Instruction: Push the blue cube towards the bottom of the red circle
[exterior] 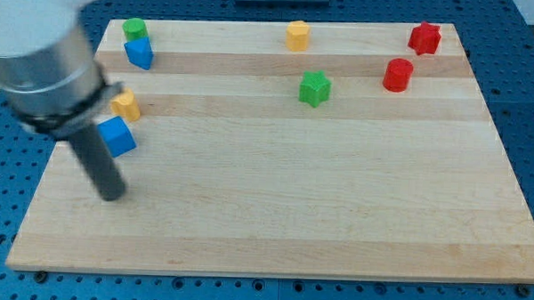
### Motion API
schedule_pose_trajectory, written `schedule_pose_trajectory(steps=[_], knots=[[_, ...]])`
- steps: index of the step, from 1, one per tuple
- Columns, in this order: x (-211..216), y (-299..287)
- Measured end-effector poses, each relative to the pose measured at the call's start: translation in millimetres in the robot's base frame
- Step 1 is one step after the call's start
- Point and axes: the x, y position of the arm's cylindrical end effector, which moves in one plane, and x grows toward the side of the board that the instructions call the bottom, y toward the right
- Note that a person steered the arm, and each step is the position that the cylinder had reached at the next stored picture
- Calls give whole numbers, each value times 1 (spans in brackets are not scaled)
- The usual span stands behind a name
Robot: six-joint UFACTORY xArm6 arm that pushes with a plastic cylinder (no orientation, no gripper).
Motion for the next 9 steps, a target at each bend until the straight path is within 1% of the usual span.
schedule_pose_trajectory(steps=[1,3,5,6,8,9], knots=[[0,-72],[-13,-74],[-69,-74],[-86,-53],[-86,105],[-86,155]])
